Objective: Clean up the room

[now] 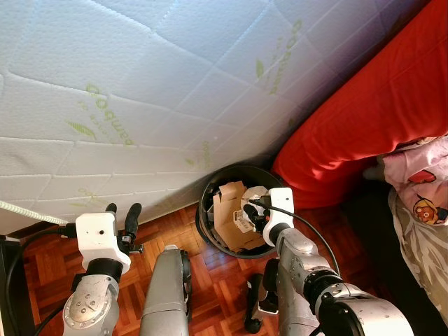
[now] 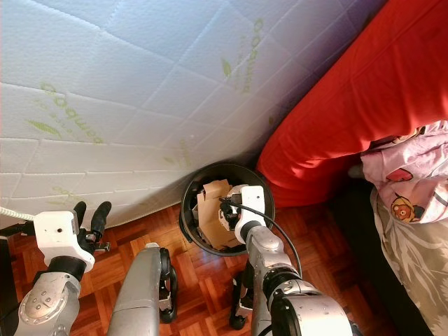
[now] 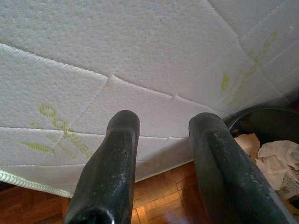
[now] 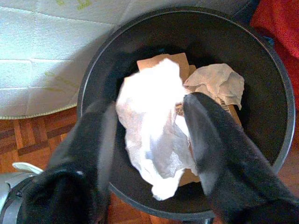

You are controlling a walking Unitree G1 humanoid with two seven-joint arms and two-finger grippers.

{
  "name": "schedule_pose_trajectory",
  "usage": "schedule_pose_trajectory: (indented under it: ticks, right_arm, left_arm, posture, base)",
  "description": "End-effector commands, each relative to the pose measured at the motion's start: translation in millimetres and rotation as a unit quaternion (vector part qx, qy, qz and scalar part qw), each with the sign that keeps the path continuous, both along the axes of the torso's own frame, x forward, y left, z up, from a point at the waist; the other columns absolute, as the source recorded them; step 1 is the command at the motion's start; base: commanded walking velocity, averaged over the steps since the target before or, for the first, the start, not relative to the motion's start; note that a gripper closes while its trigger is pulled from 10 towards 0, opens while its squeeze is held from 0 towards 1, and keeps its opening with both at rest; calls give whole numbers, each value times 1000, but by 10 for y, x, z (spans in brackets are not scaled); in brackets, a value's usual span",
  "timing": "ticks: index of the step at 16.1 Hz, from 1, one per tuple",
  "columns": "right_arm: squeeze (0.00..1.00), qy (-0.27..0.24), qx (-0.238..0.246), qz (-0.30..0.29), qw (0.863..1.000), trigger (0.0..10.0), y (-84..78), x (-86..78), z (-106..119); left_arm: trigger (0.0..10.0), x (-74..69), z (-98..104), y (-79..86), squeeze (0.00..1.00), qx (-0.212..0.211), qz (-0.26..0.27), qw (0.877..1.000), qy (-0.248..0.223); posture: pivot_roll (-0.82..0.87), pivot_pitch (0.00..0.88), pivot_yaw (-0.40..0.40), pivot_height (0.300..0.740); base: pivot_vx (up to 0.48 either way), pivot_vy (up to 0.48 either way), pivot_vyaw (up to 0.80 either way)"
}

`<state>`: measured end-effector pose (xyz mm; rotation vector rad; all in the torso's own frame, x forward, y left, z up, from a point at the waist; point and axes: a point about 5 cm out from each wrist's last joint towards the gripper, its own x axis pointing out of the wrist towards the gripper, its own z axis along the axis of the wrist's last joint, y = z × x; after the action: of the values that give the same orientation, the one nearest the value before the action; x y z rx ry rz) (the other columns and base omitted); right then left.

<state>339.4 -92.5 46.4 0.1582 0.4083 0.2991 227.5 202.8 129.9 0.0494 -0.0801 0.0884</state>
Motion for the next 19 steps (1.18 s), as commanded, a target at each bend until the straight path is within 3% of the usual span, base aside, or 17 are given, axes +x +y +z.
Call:
schedule_pose_trajectory:
  ticks: [1, 10, 13, 15, 19]
  right_arm:
    - [1000, 29, -3, 7, 1000, 10000, 8, -83, -116]
    - [1000, 49, -56, 11, 997, 10000, -29, -115, -182]
    - [1000, 61, 18, -4, 998, 10000, 14, -125, -180]
    - [1000, 44, -77, 24, 996, 10000, -16, -111, -176]
    - [1000, 32, -44, 21, 998, 10000, 19, -88, -130]
  left_arm:
    - [10000, -51, -61, 6, 0, -9, 4, 1000, 17]
    - [10000, -47, -61, -8, 0, -9, 4, 1000, 16]
    - [10000, -48, -57, -9, 0, -10, 3, 1000, 15]
    - [10000, -43, -61, -10, 0, -10, 3, 1000, 16]
    - [10000, -29, -66, -20, 0, -12, 3, 1000, 15]
  posture:
    - [350, 504, -64, 633]
    - [349, 495, -67, 633]
    - [350, 495, -66, 633]
    - [347, 493, -67, 633]
    - [344, 489, -69, 633]
  base:
    - [0, 0, 0]
    - [0, 0, 0]
    - [0, 0, 0]
    - [0, 0, 0]
    - [0, 0, 0]
